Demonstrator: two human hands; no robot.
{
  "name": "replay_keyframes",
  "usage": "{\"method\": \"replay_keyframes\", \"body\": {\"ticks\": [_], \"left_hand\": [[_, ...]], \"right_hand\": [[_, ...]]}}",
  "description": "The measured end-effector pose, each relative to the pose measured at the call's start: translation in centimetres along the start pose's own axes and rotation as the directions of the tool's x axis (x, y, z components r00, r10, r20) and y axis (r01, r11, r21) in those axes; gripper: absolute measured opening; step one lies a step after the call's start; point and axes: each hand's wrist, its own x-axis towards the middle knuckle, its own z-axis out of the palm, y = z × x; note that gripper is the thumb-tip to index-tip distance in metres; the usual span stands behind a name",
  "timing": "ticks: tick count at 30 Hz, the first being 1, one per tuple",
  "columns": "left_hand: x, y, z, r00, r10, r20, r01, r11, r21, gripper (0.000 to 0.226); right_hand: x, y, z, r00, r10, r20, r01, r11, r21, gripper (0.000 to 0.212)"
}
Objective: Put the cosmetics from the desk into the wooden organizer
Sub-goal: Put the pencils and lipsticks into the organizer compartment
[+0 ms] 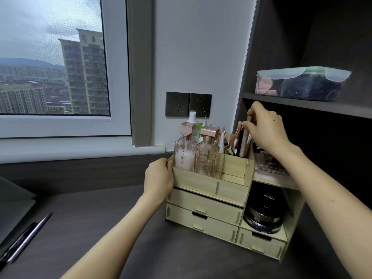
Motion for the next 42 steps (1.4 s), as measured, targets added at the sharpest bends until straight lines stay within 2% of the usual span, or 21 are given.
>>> {"method": "replay_keyframes", "body": {"ticks": [8,15,23,28,31,35,39,42], "left_hand": [[-0.4,-0.4,-0.6,0.998,0.008,-0.065,-0.006,1.000,0.023,0.041],[-0.6,-1.9,-2.2,0.992,-0.005,-0.125,0.012,0.998,0.061,0.041],[-0.3,-3.1,-3.3,0.988,-0.020,-0.154,0.033,0.996,0.085,0.036],[-0.3,-3.1,-3.2,0.986,-0.024,-0.167,0.041,0.994,0.097,0.035],[-0.3,-3.2,-3.3,0.987,-0.016,-0.163,0.033,0.994,0.106,0.039],[-0.4,-3.1,-3.3,0.987,-0.022,-0.160,0.038,0.994,0.098,0.037],[-0.5,-3.1,-3.4,0.987,-0.017,-0.161,0.032,0.995,0.092,0.041],[-0.6,-3.3,-3.5,0.988,-0.013,-0.152,0.024,0.997,0.073,0.036]], "right_hand": [[-1.0,-0.3,0.3,0.997,0.022,-0.069,-0.016,0.996,0.091,0.017],[-1.5,-1.2,0.2,0.995,-0.015,-0.096,0.030,0.986,0.161,0.018],[-0.8,-2.8,0.5,0.988,-0.144,0.062,0.131,0.977,0.170,0.014],[-0.4,-2.5,0.6,0.977,-0.199,0.076,0.188,0.973,0.135,0.012],[-0.5,-1.8,1.2,0.976,-0.142,0.163,0.123,0.985,0.123,0.013],[0.2,-1.2,1.4,0.985,-0.002,0.174,-0.019,0.992,0.121,0.012],[0.9,-1.6,1.7,0.952,0.044,0.304,-0.020,0.997,-0.081,0.008],[0.5,-2.0,1.8,0.936,0.028,0.350,0.013,0.993,-0.115,0.011]]}}
